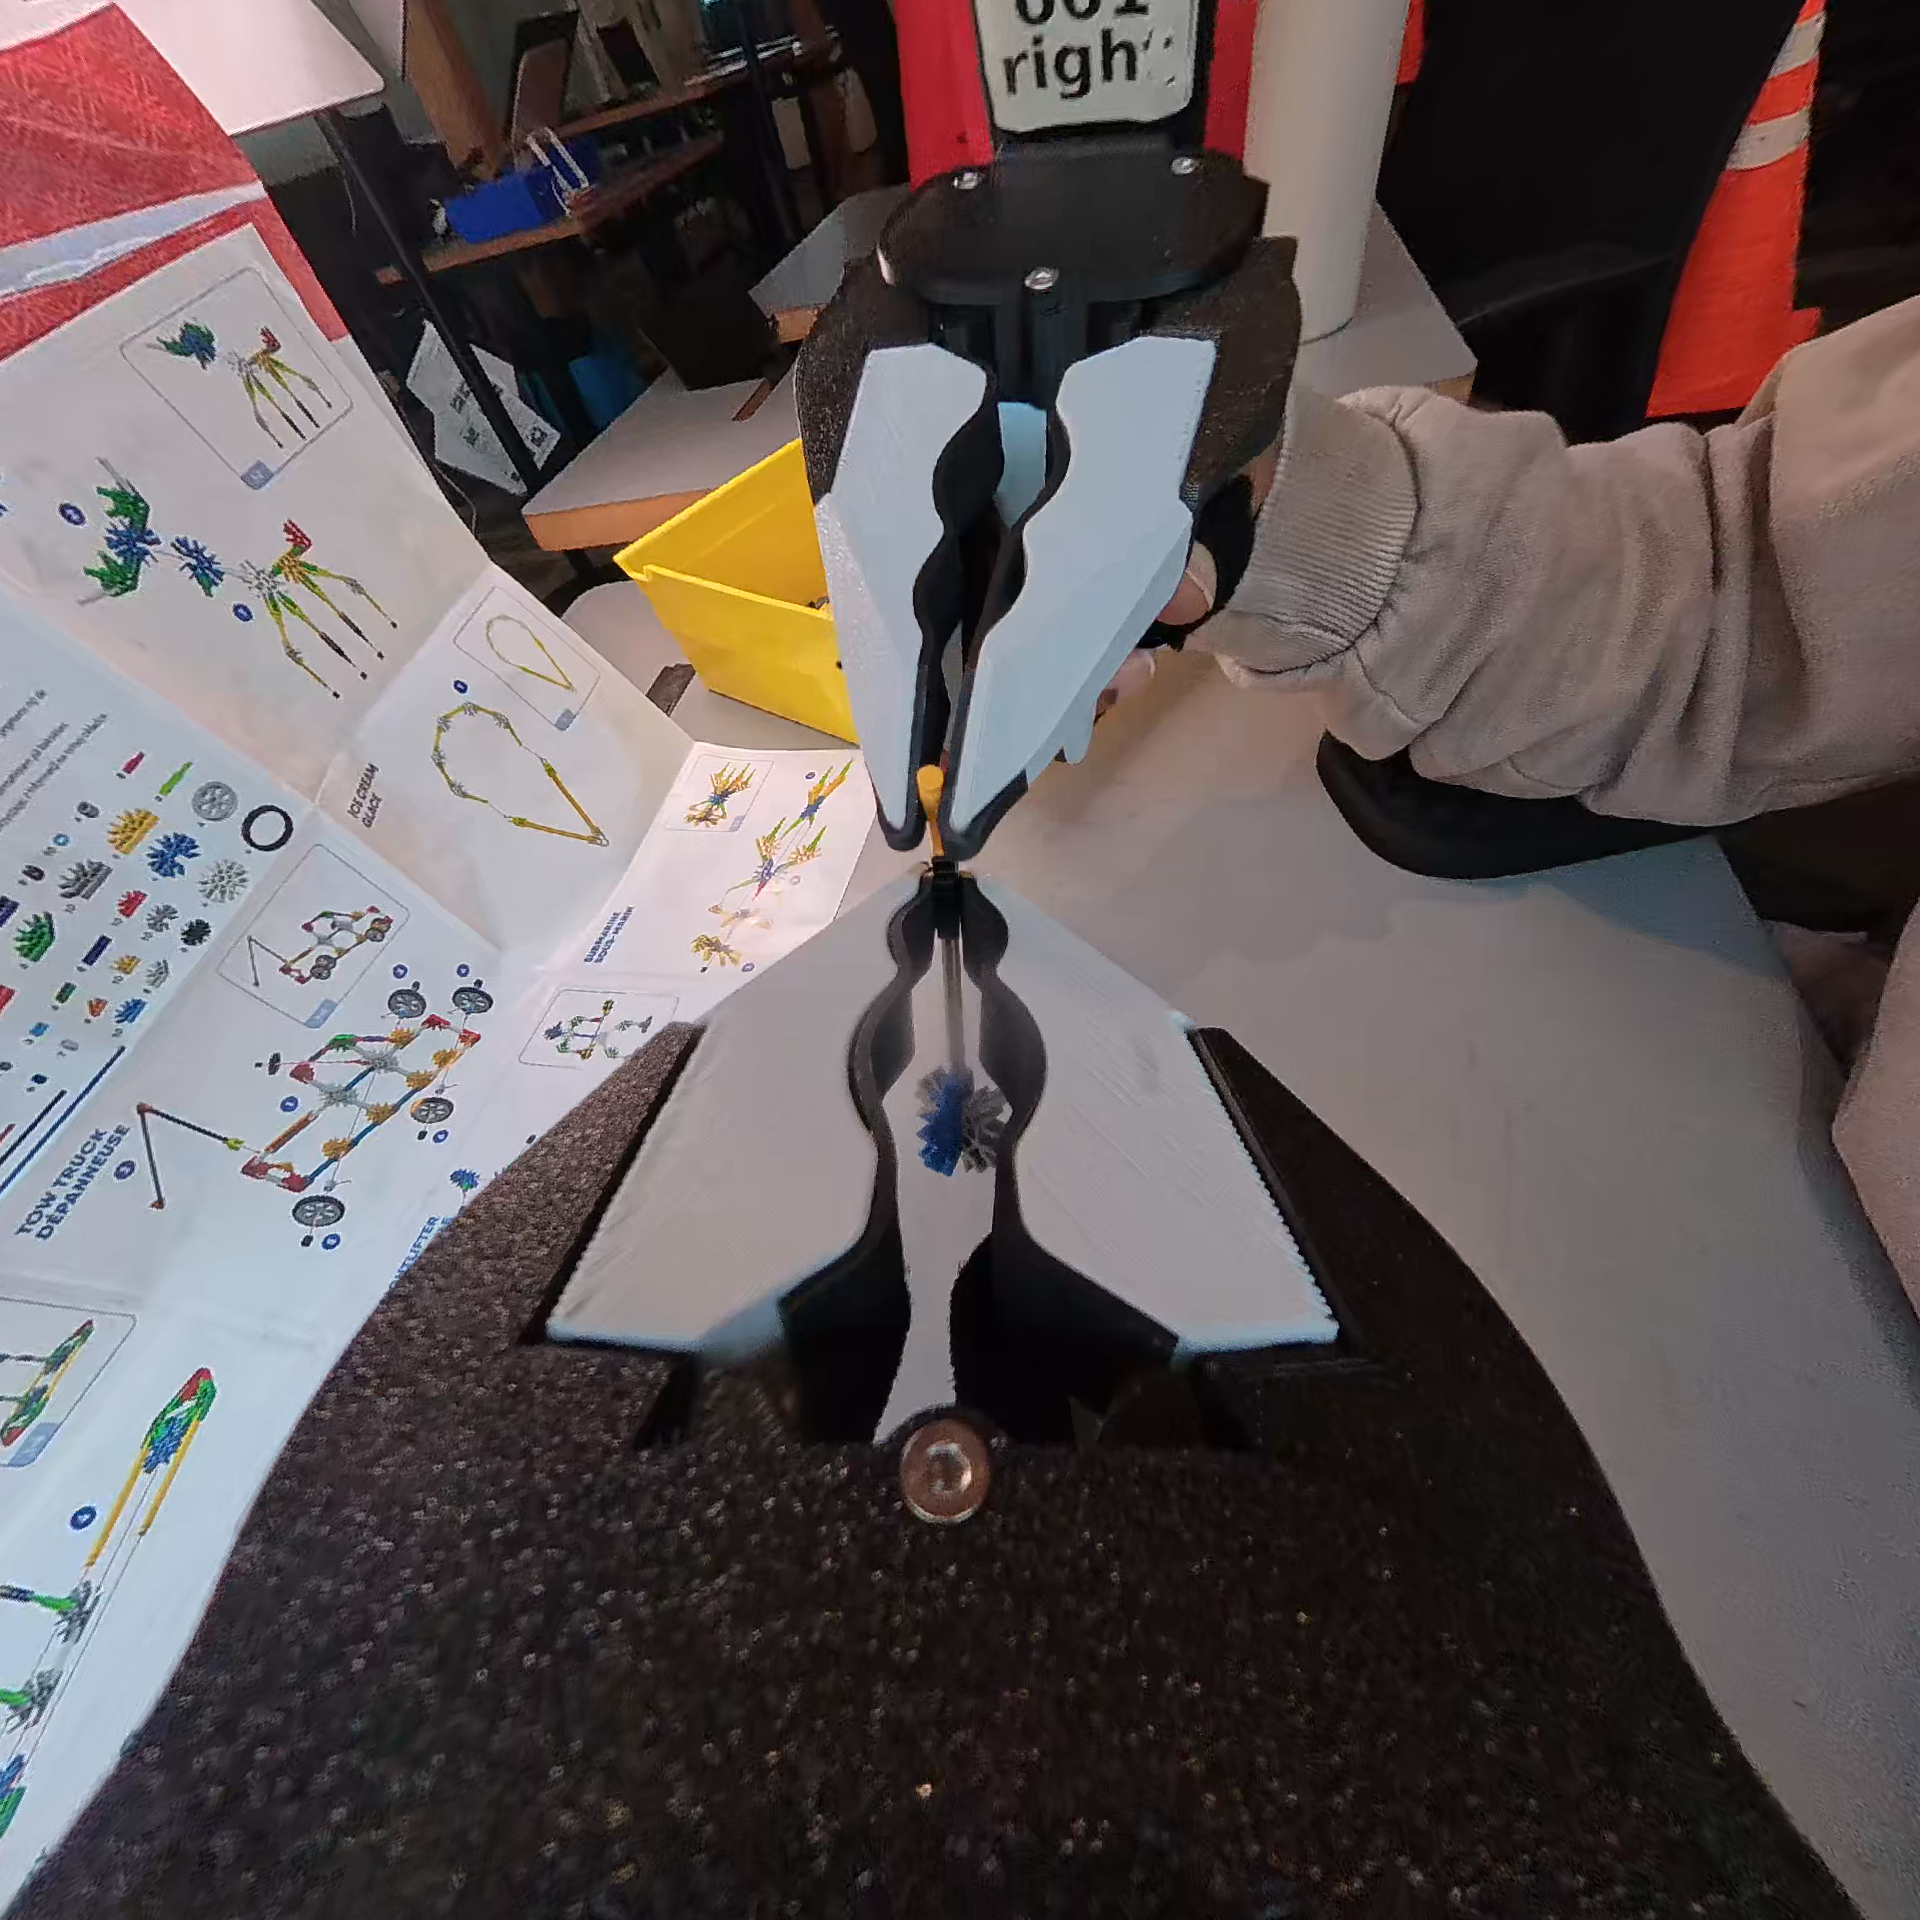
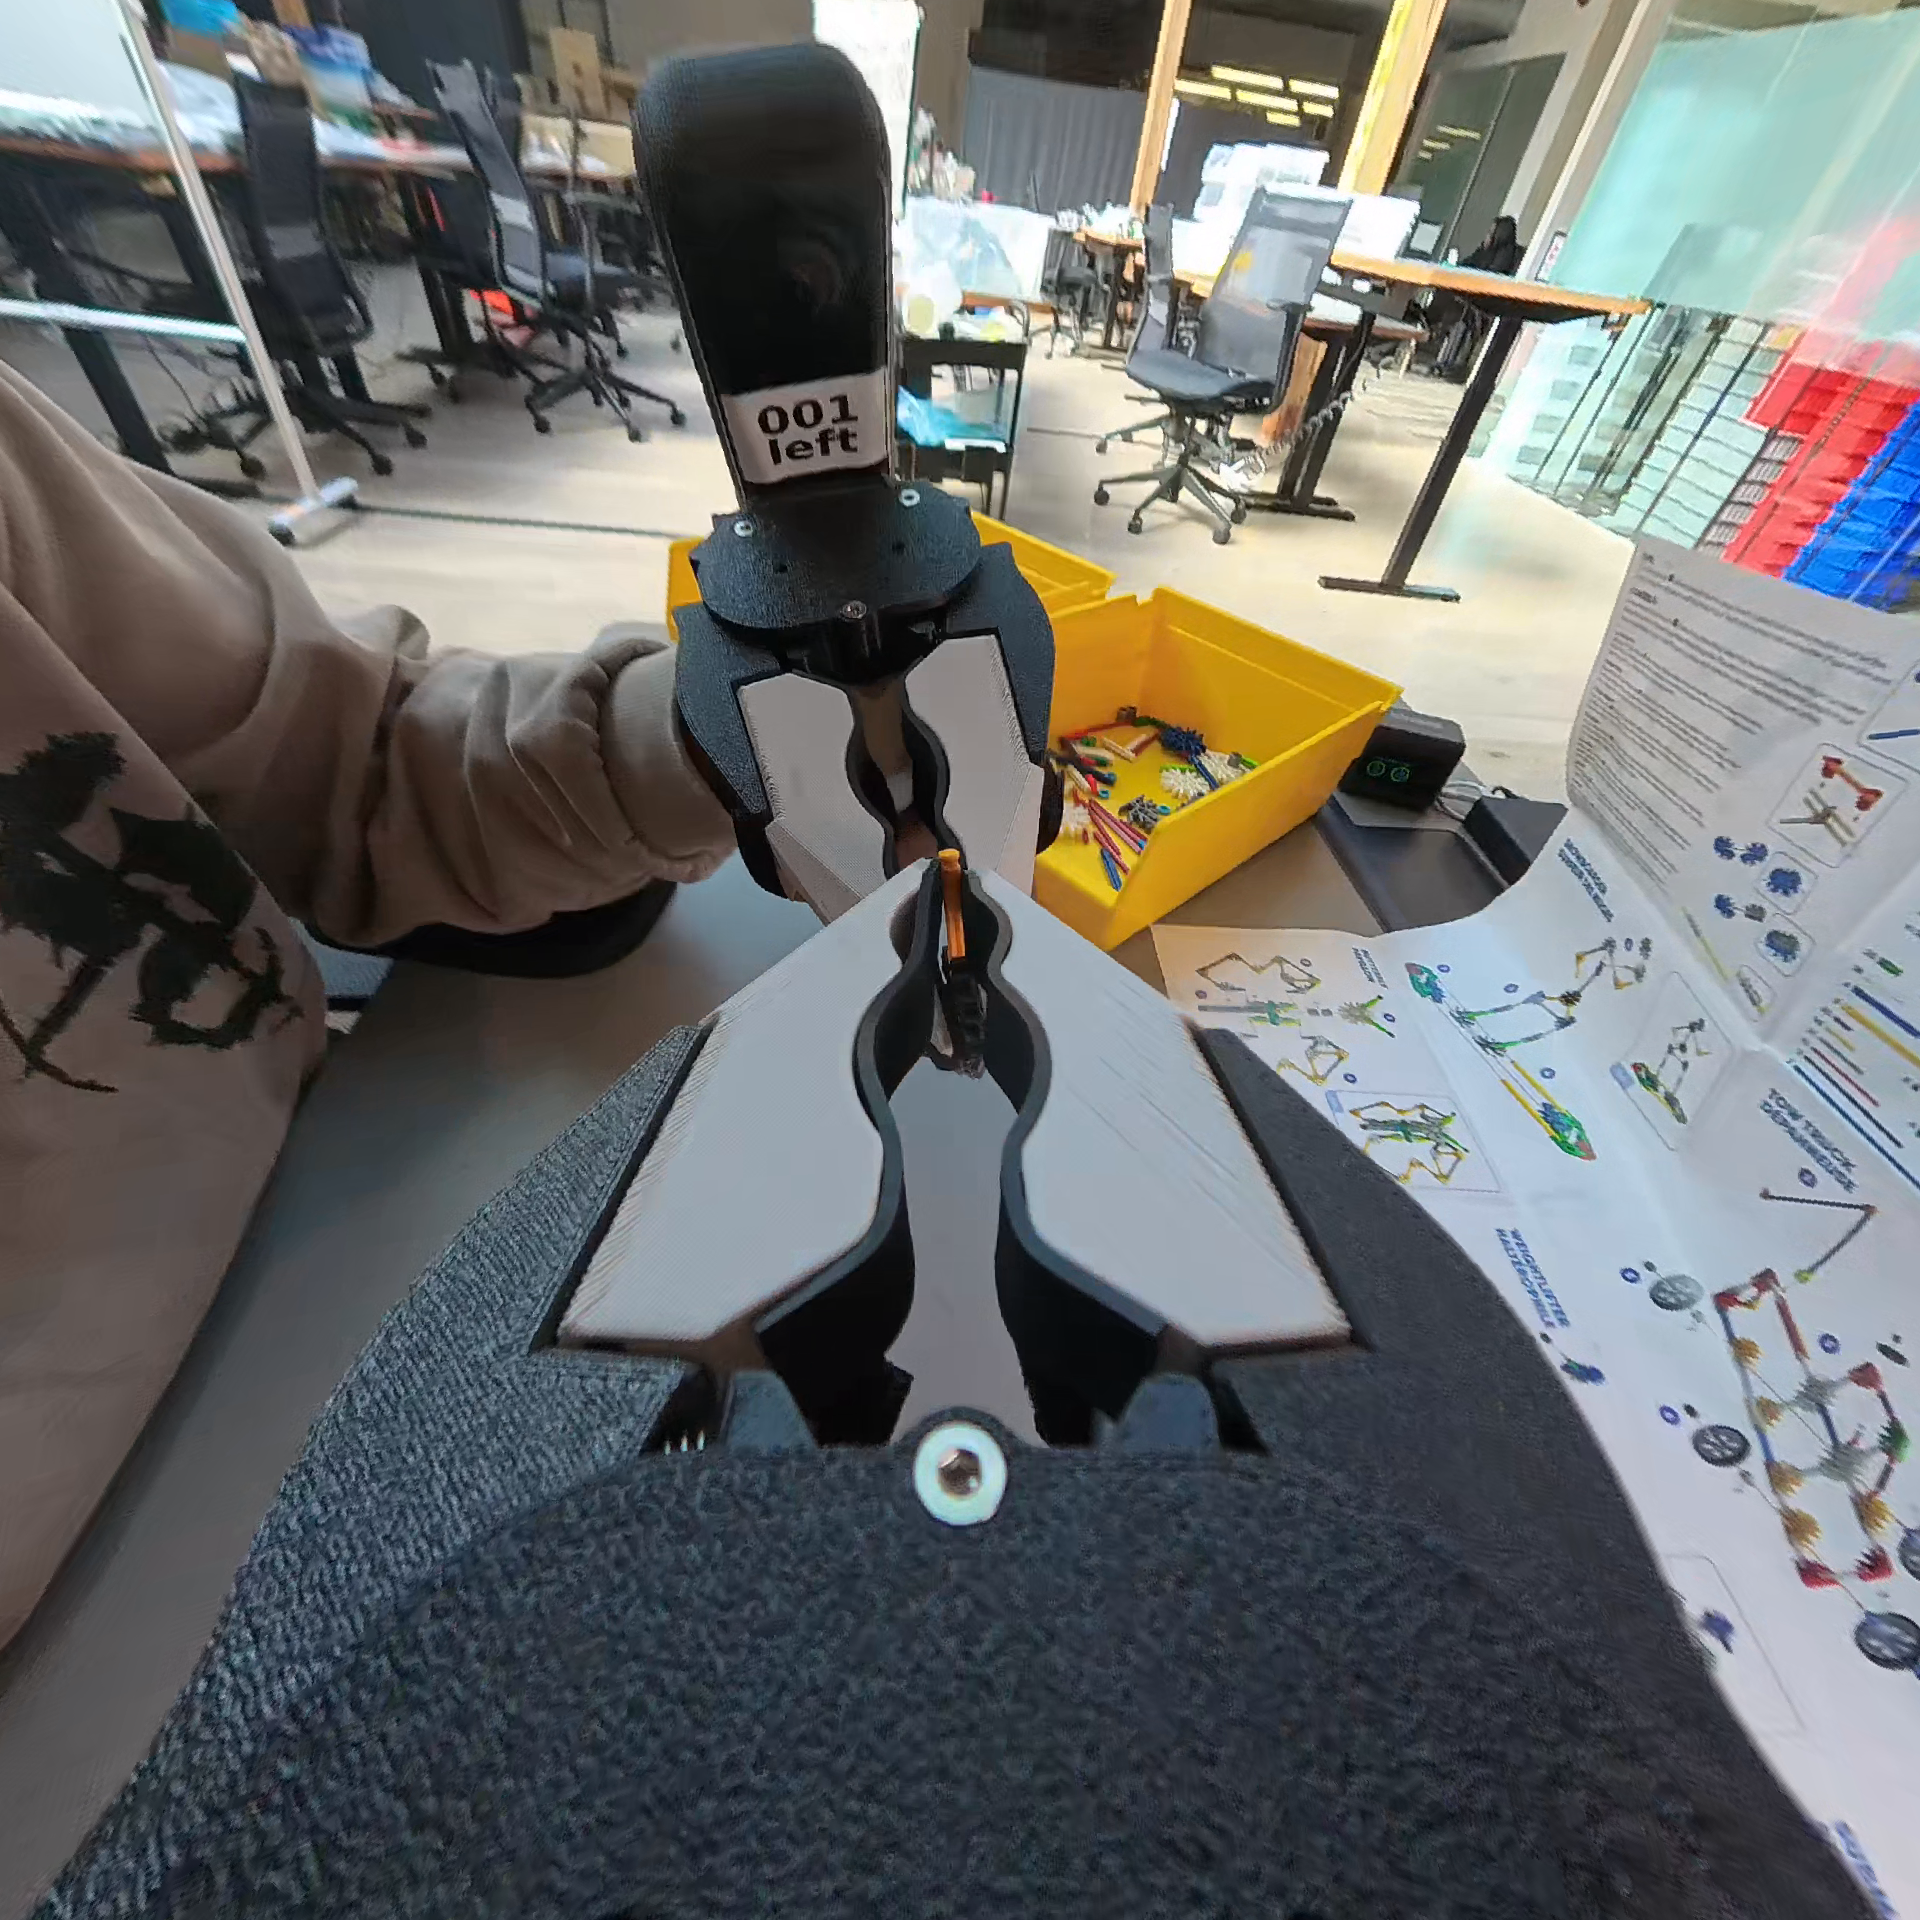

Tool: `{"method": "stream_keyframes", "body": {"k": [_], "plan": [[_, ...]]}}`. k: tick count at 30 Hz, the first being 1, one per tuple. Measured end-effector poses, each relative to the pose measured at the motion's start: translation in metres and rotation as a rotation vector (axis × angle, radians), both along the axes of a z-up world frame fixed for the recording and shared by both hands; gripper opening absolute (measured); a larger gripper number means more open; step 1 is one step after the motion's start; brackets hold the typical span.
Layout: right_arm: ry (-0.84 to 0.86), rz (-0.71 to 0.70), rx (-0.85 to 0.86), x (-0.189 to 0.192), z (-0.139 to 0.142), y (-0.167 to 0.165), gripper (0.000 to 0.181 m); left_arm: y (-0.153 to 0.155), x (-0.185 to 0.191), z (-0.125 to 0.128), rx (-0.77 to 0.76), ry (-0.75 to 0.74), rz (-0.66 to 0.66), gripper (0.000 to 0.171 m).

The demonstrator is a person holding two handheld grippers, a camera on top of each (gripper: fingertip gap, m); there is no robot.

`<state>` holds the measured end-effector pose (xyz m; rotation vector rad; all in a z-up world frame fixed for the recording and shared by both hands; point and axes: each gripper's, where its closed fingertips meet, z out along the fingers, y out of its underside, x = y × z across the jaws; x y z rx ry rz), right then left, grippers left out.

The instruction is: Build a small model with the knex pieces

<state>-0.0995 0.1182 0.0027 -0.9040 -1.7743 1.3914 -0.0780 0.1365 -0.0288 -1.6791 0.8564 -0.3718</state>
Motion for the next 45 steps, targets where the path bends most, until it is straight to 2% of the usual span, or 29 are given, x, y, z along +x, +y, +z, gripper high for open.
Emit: {"method": "stream_keyframes", "body": {"k": [3,5,15,18,20,23,24,26,29,31,33,36,38,41,43,45], "plan": [[0.032,0.037,-0.124,0.005,0.015,0.001,0.001,-0.004,0.001,0.013,0.045,-0.046,-0.018,0.003],[0.025,0.057,-0.21,0.005,0.02,0.002,0.001,-0.004,-0.001,0.019,0.089,-0.026,-0.006,0.002],[-0.083,0.369,-0.764,0.01,0.029,-0.012,0.001,-0.017,0.002,0.027,0.374,0.314,0.006,0.004],[-0.127,0.394,-0.813,0.007,0.024,-0.015,0.001,-0.023,0.005,0.031,0.451,0.346,-0.019,0.001],[-0.127,0.459,-0.881,0.011,0.032,-0.021,0.001,-0.026,0.01,0.033,0.485,0.373,-0.037,0.001],[-0.008,0.421,-0.837,0.019,0.057,-0.015,0.001,-0.03,0.013,0.038,0.474,0.343,-0.044,0.001],[0.048,0.379,-0.813,0.023,0.067,-0.005,0.001,-0.03,0.011,0.039,0.461,0.328,-0.037,0.001],[0.15,0.159,-0.685,0.026,0.075,0.031,0.001,-0.026,0.003,0.045,0.444,0.264,-0.003,0.002],[0.196,-0.4,-0.355,0.039,0.063,0.127,0.001,-0.022,-0.009,0.062,0.404,0.019,0.023,0.002],[0.172,-0.814,-0.11,0.072,0.052,0.204,0.001,-0.018,-0.018,0.074,0.369,-0.19,0.026,0.002],[0.104,-1.147,0.085,0.12,0.041,0.265,0.002,-0.013,-0.029,0.077,0.305,-0.366,0.026,0.002],[-0.073,-1.451,0.217,0.185,0.018,0.32,0.004,-0.007,-0.041,0.078,0.237,-0.56,-0.002,0.002],[-0.114,-1.573,0.259,0.216,0.014,0.339,0.013,-0.007,-0.045,0.078,0.195,-0.664,-0.043,0.002],[-0.055,-1.575,0.242,0.22,0.024,0.339,0.035,-0.006,-0.048,0.077,0.15,-0.771,-0.092,0.002],[0.039,-1.461,0.194,0.196,0.039,0.321,0.04,-0.005,-0.048,0.076,0.135,-0.804,-0.106,0.002],[0.13,-1.265,0.126,0.158,0.054,0.288,0.041,-0.003,-0.048,0.073,0.124,-0.817,-0.111,0.002]]}}
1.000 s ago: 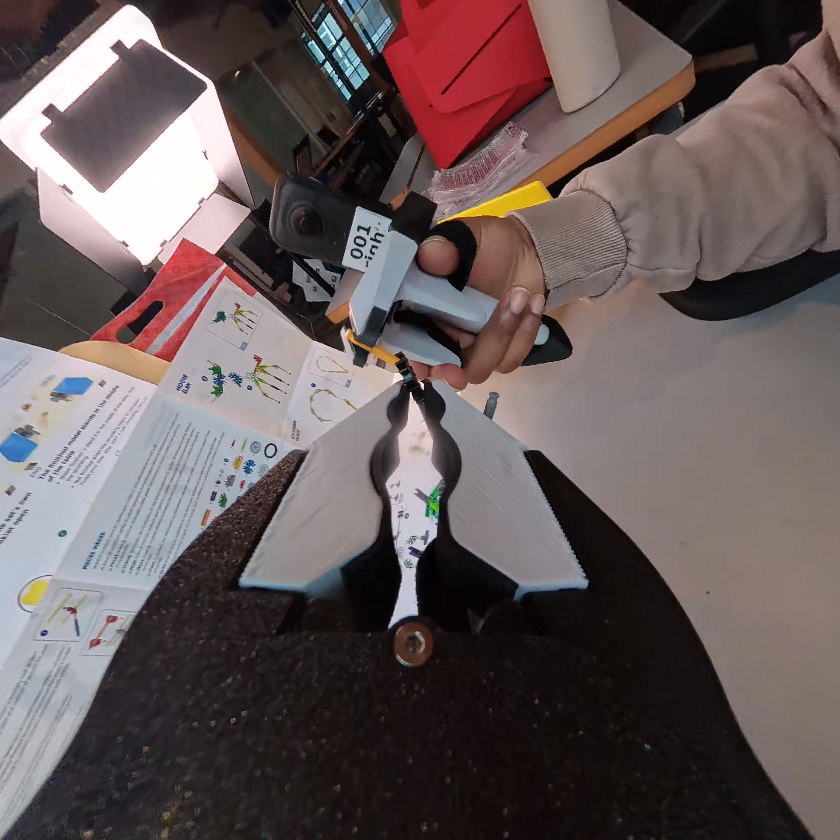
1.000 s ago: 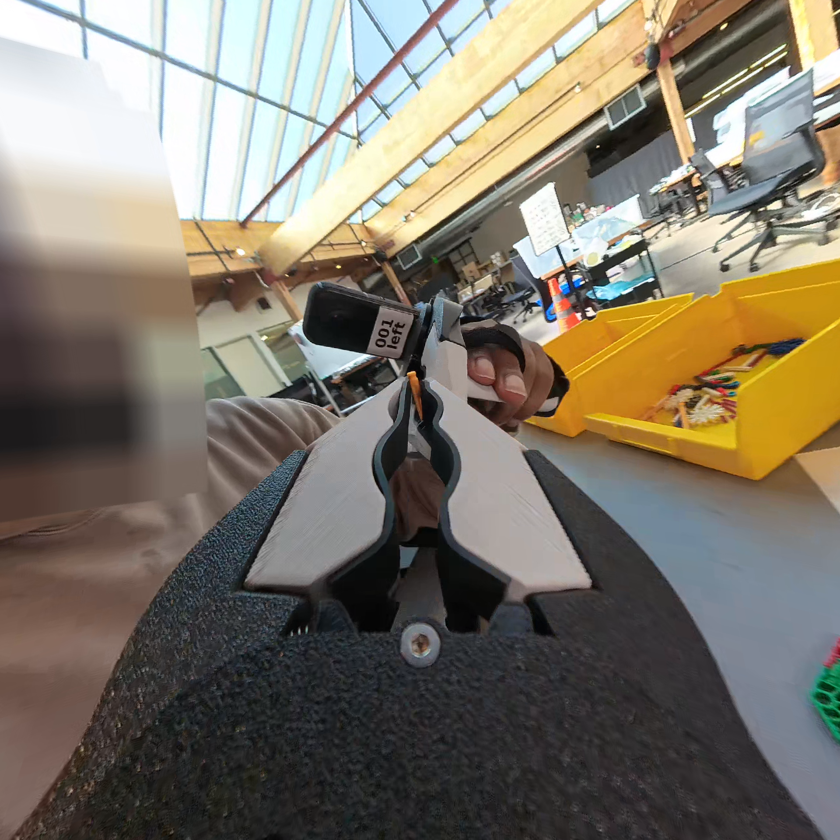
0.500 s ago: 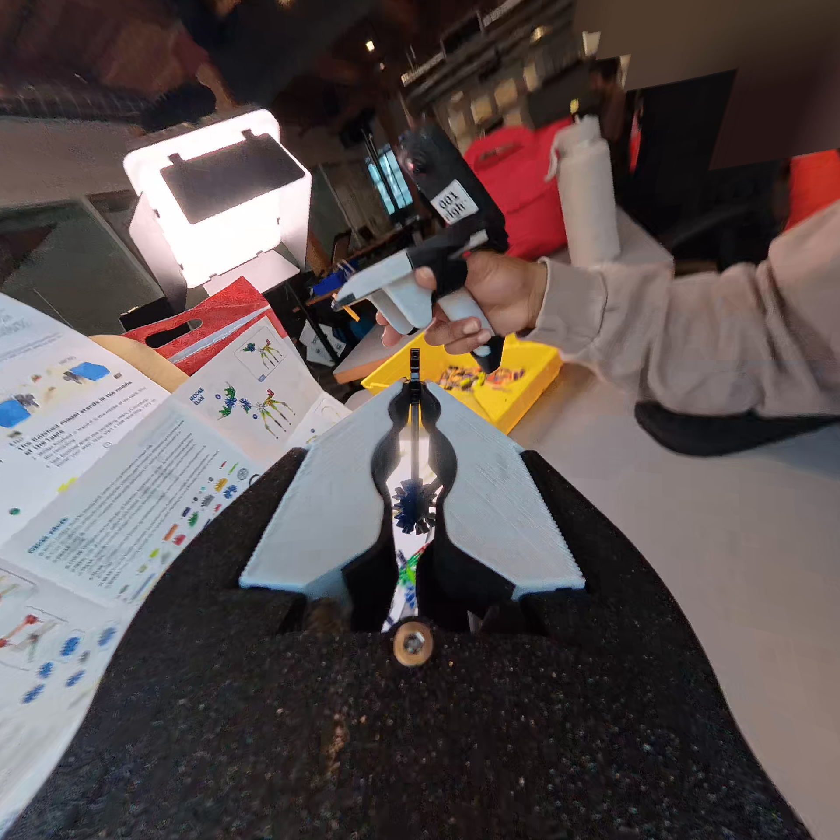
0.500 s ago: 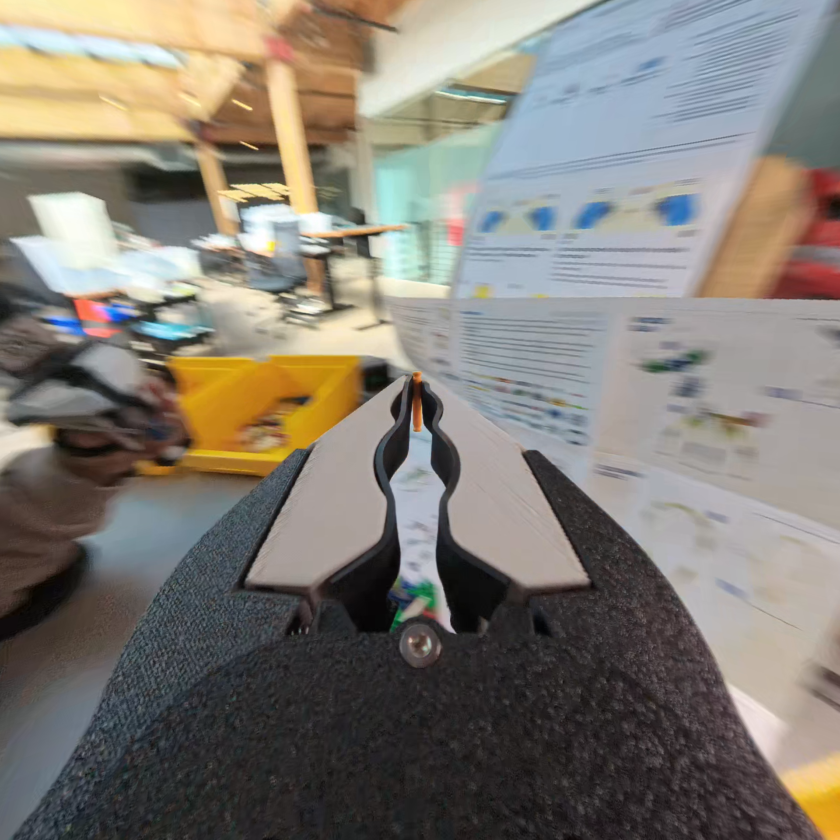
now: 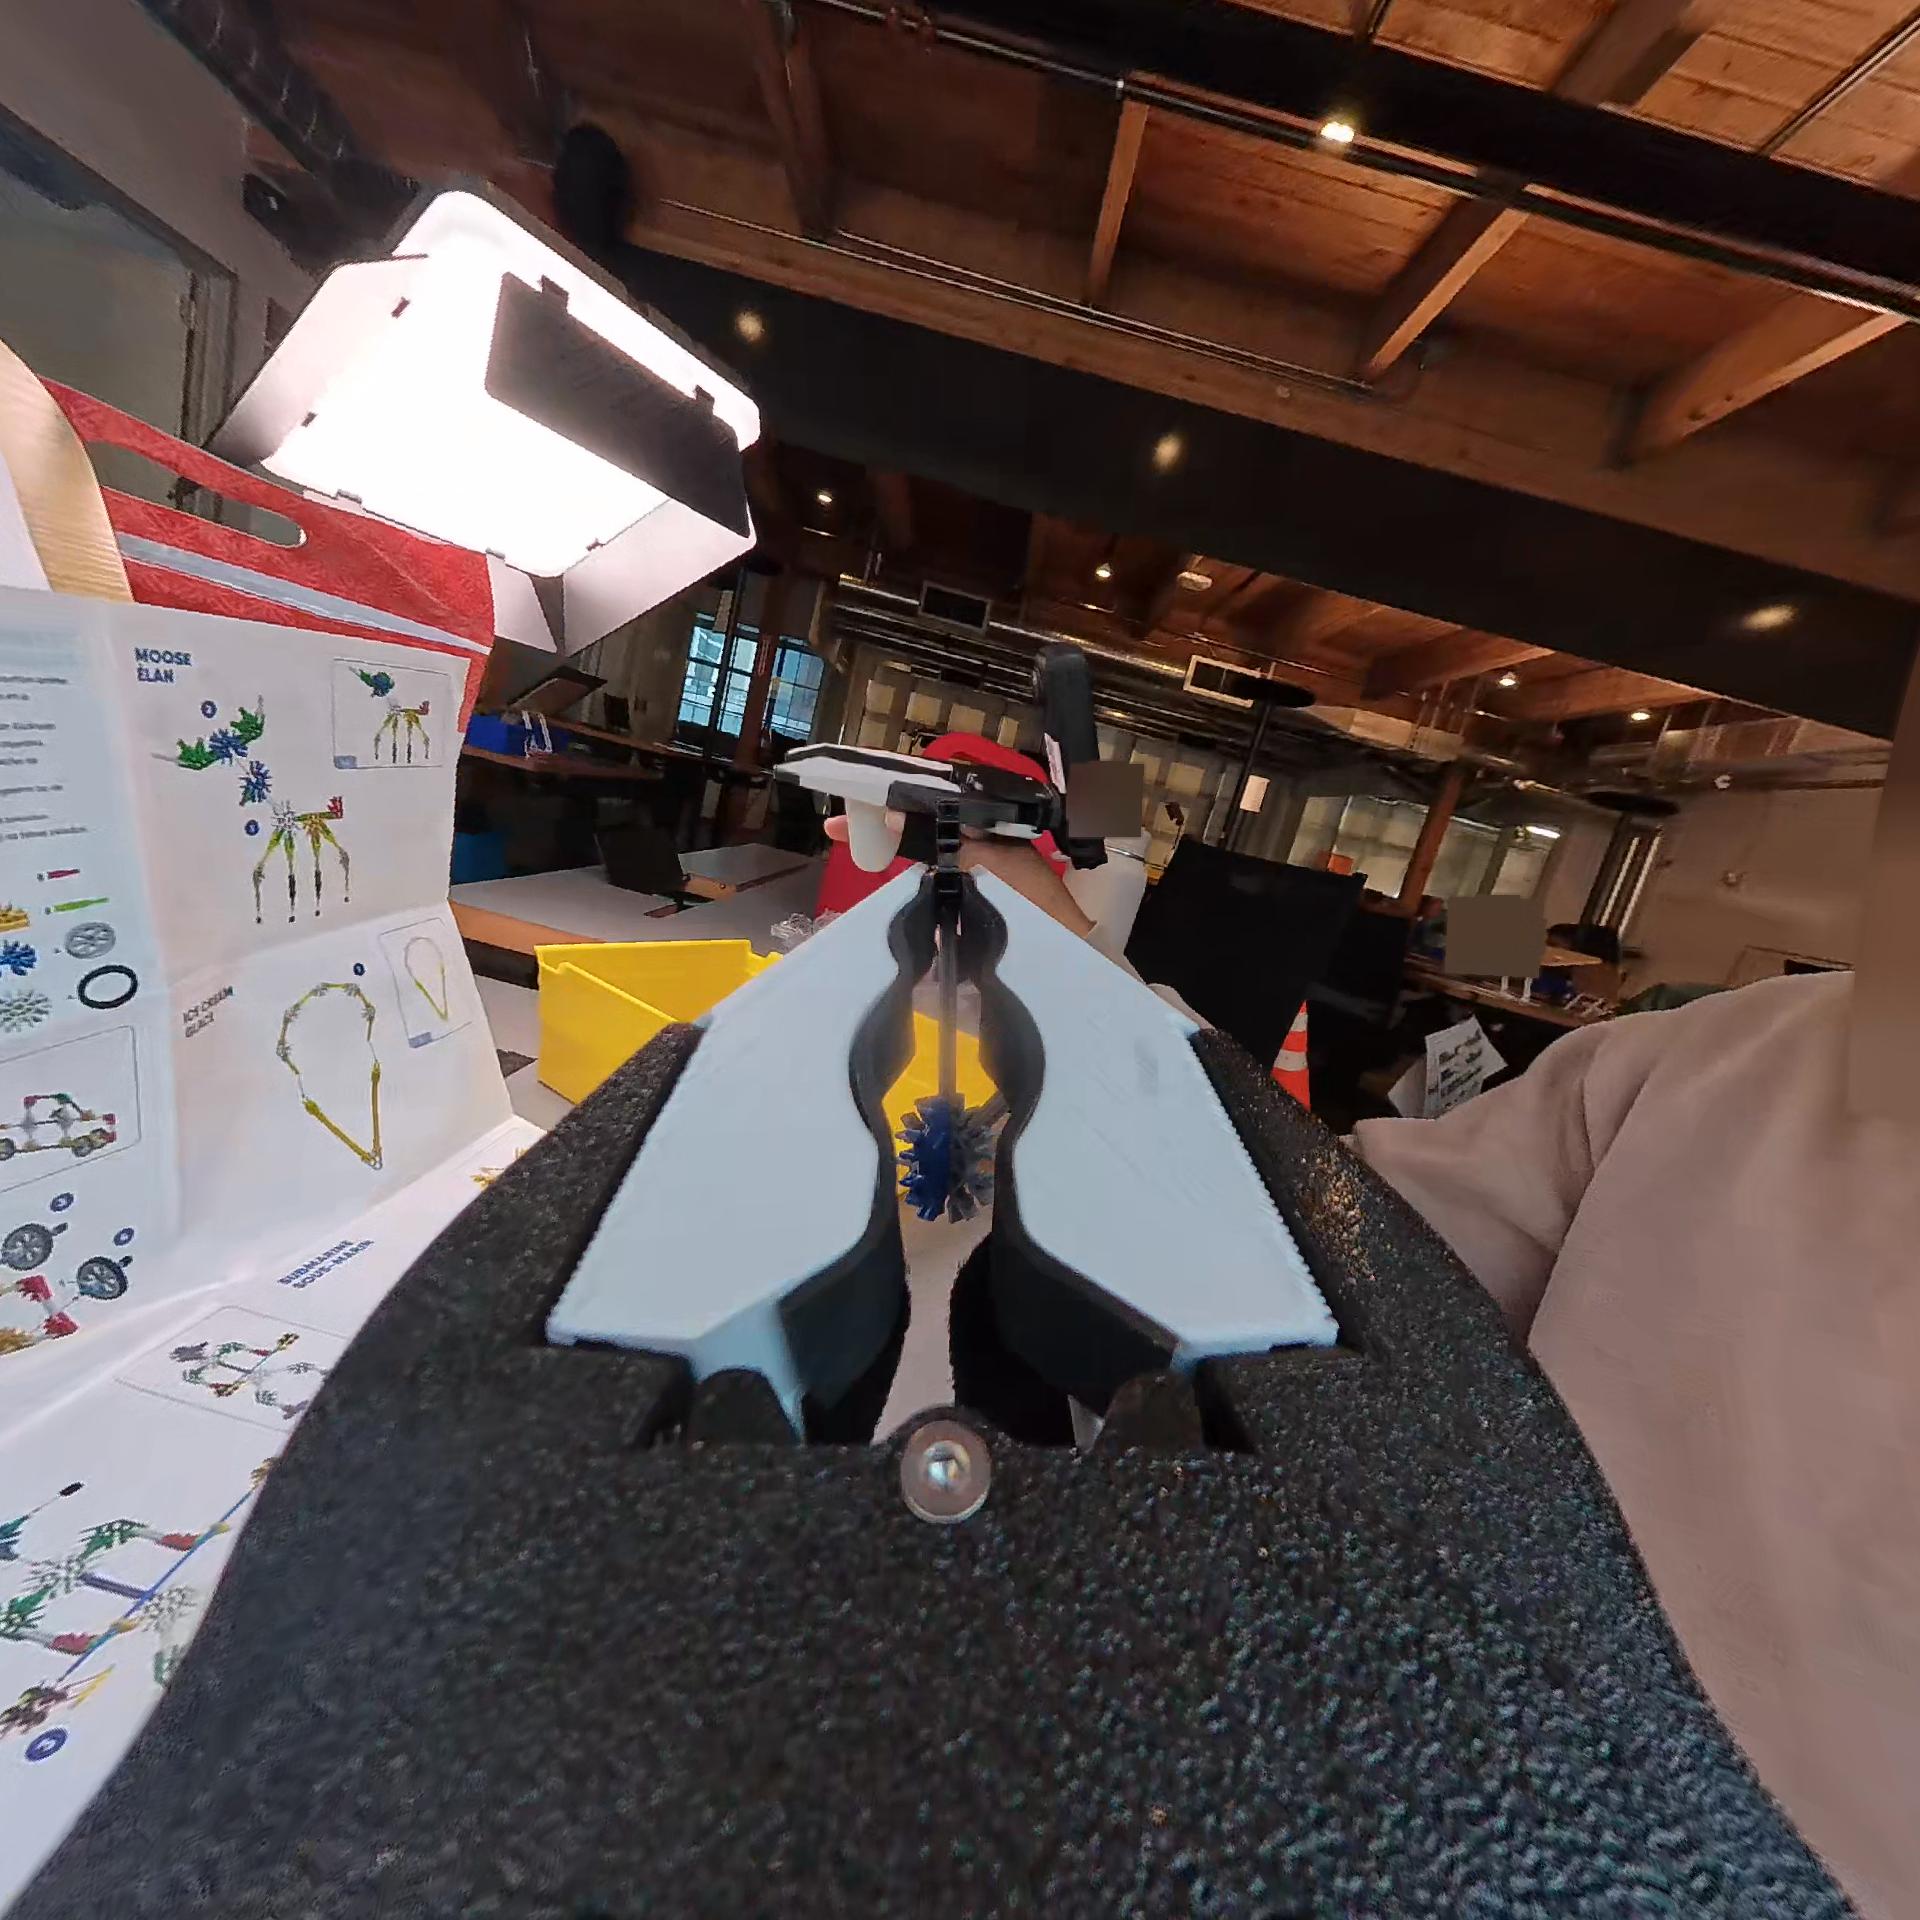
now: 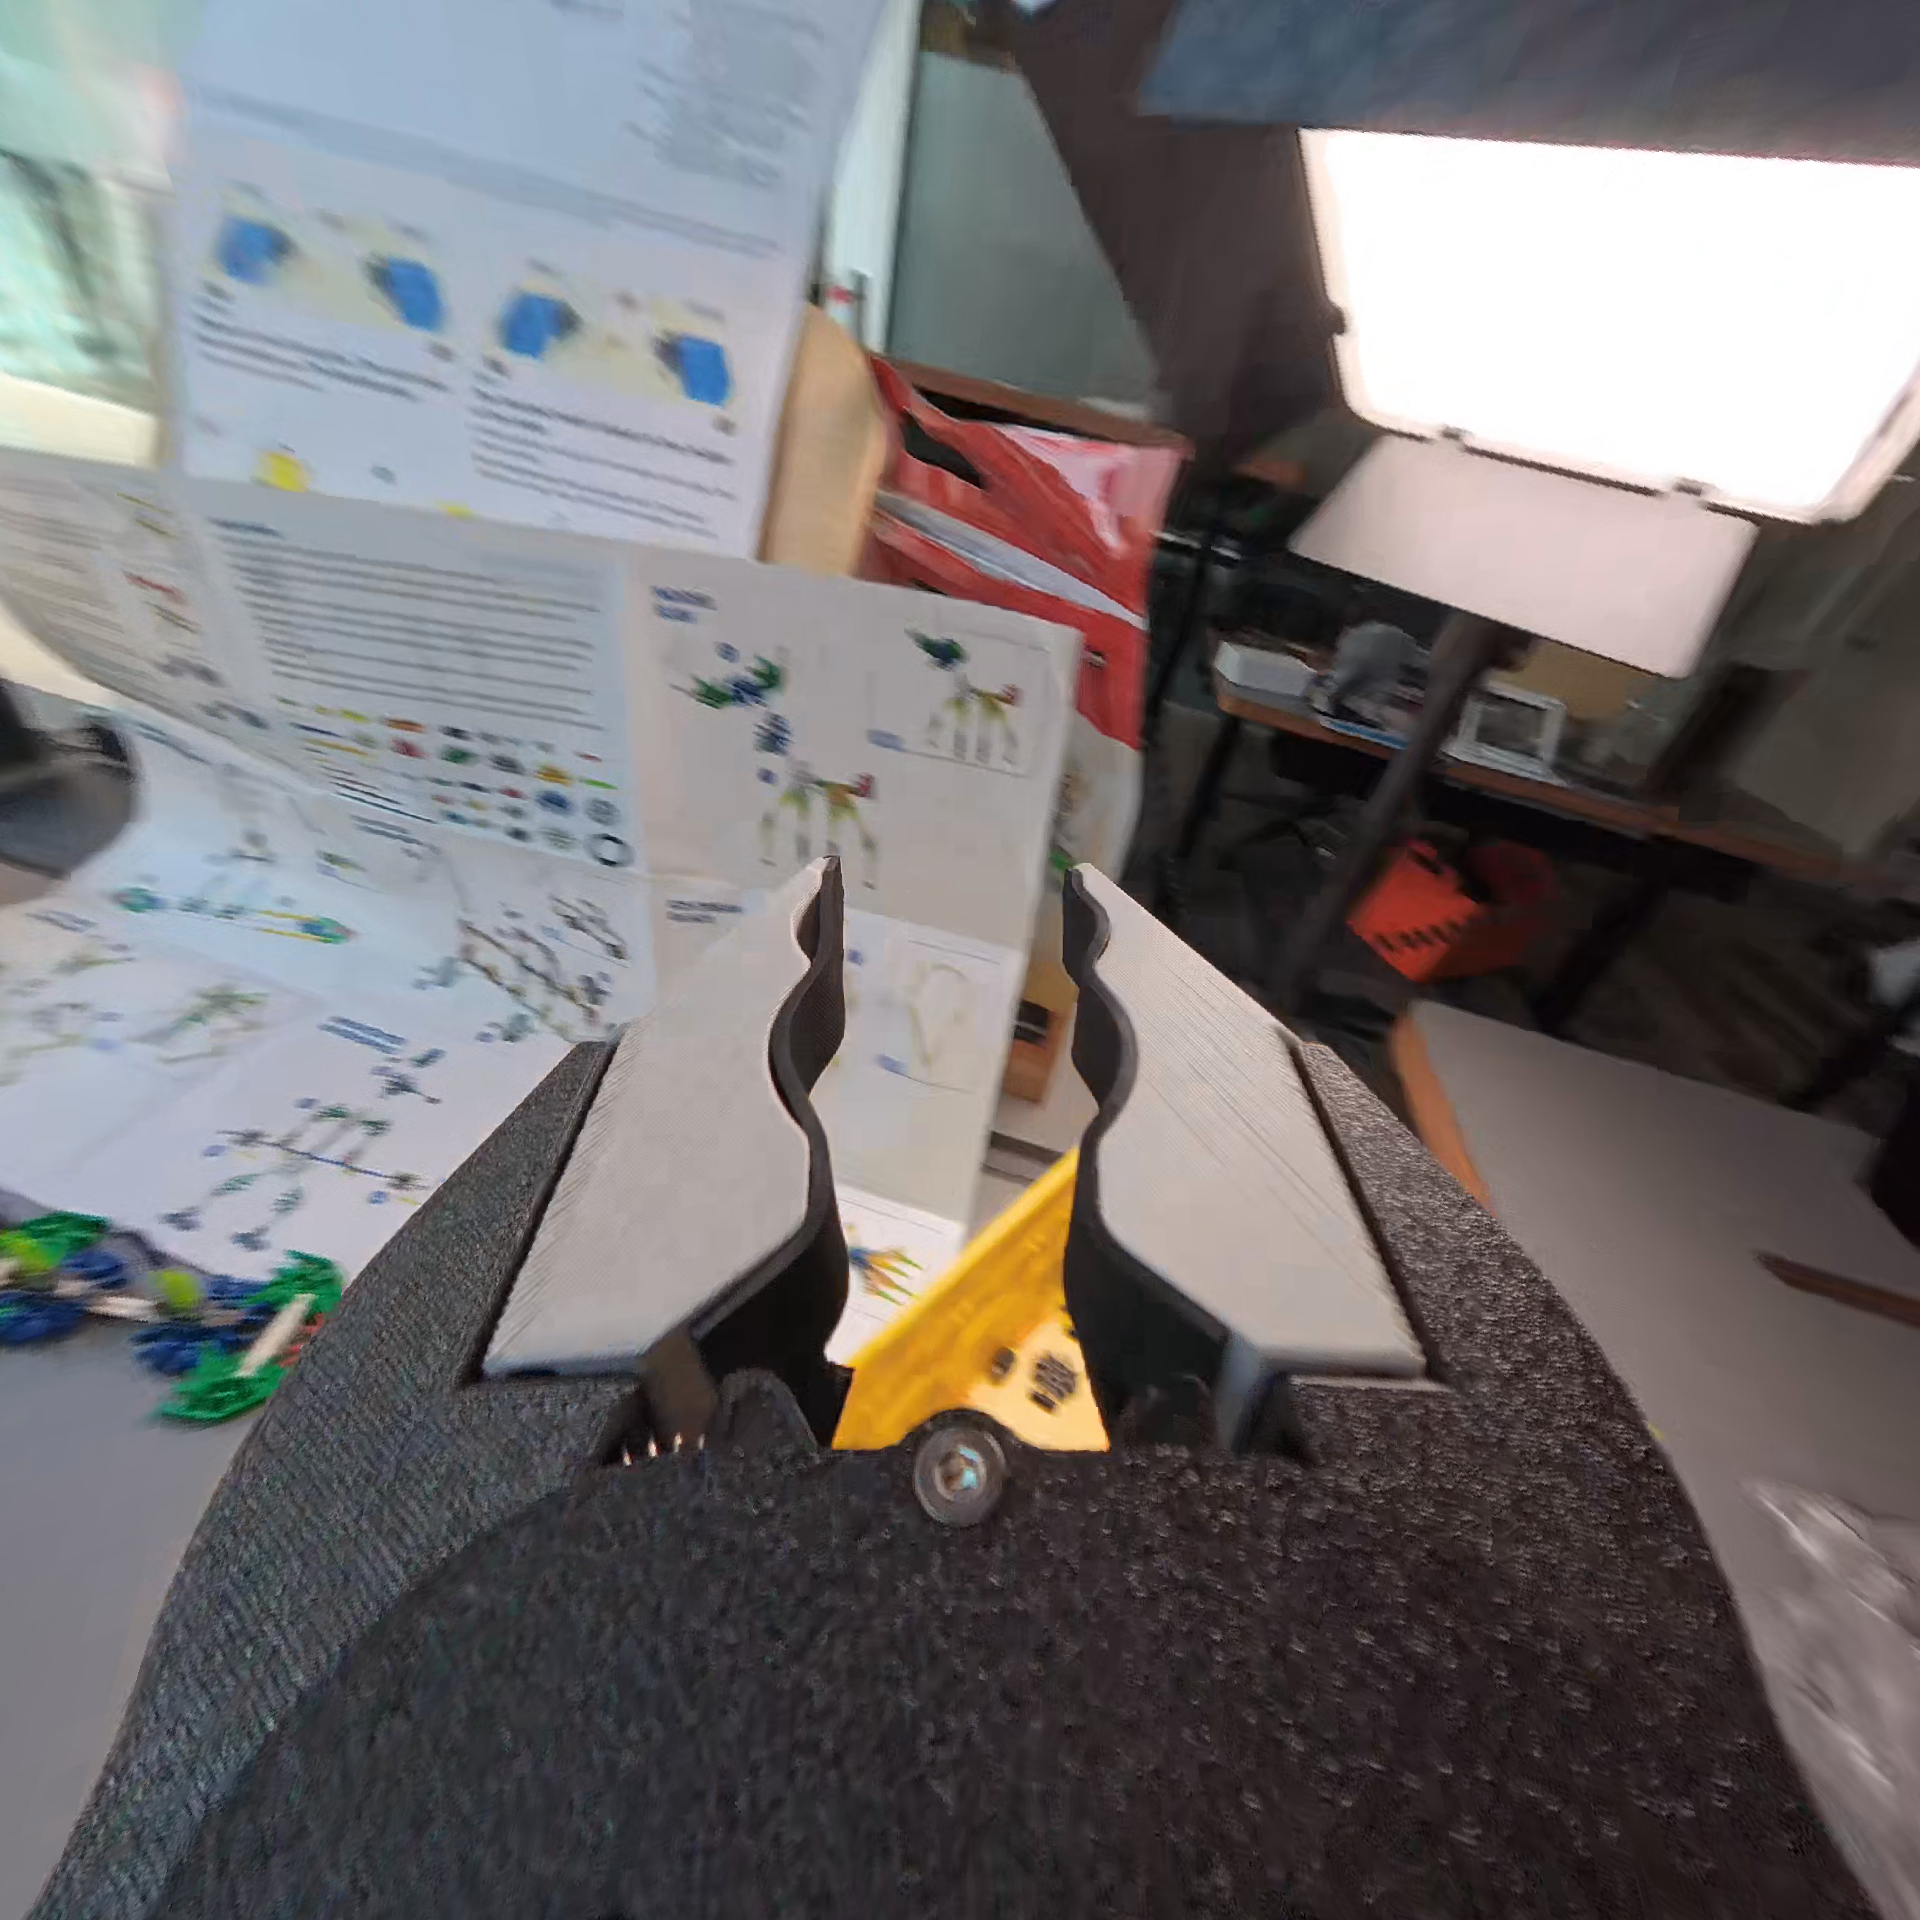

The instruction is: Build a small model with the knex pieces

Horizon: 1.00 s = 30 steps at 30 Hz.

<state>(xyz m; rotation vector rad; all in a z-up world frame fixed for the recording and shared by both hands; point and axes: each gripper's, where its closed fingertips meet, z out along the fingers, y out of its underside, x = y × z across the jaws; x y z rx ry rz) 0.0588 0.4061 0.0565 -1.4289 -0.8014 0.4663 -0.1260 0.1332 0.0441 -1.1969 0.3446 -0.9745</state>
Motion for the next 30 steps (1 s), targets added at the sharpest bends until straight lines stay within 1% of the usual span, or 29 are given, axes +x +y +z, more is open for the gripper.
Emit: {"method": "stream_keyframes", "body": {"k": [2,4,6,8,10,11,12,14,16,18,21,25,27,30], "plan": [[0.055,0.265,-0.014,-0.044,0.009,-0.048,0.039,0.0,0.001,-0.001,-0.004,-0.017,-0.016,0.002],[0.071,0.532,-0.054,-0.084,0.01,-0.104,0.037,-0.001,0.003,0.0,0.0,-0.039,-0.035,0.002],[0.065,0.802,-0.099,-0.117,0.004,-0.169,0.032,-0.002,0.004,0.001,0.002,-0.059,-0.049,0.002],[0.054,1.053,-0.139,-0.14,-0.006,-0.233,0.033,-0.003,0.006,0.002,0.01,-0.073,-0.066,0.002],[0.024,1.234,-0.145,-0.155,-0.021,-0.284,0.034,-0.006,0.009,0.005,0.025,-0.082,-0.086,0.001],[0.002,1.269,-0.135,-0.163,-0.031,-0.299,0.035,-0.008,0.01,0.006,0.034,-0.083,-0.096,0.001],[-0.027,1.275,-0.121,-0.17,-0.041,-0.308,0.038,-0.01,0.012,0.007,0.044,-0.084,-0.105,0.001],[-0.052,1.251,-0.076,-0.182,-0.056,-0.313,0.041,-0.015,0.016,0.01,0.067,-0.08,-0.124,0.001],[0.039,1.243,-0.085,-0.186,-0.051,-0.313,0.031,-0.016,0.014,0.012,0.083,-0.076,-0.108,0.001],[0.092,1.226,-0.095,-0.188,-0.047,-0.31,0.02,-0.016,0.012,0.015,0.093,-0.08,-0.088,0.002],[0.068,1.207,-0.042,-0.187,-0.048,-0.306,0.019,-0.015,0.01,0.014,0.103,-0.049,-0.057,0.002],[-0.024,1.172,0.061,-0.176,-0.045,-0.293,0.019,-0.014,0.005,0.015,0.083,-0.028,-0.046,0.002],[-0.117,1.114,0.169,-0.17,-0.046,-0.283,0.019,-0.009,0.005,0.007,0.049,0.034,-0.023,0.002],[-0.237,1.042,0.303,-0.159,-0.047,-0.271,0.018,-0.008,0.011,-0.002,-0.001,0.116,-0.045,0.002]]}}
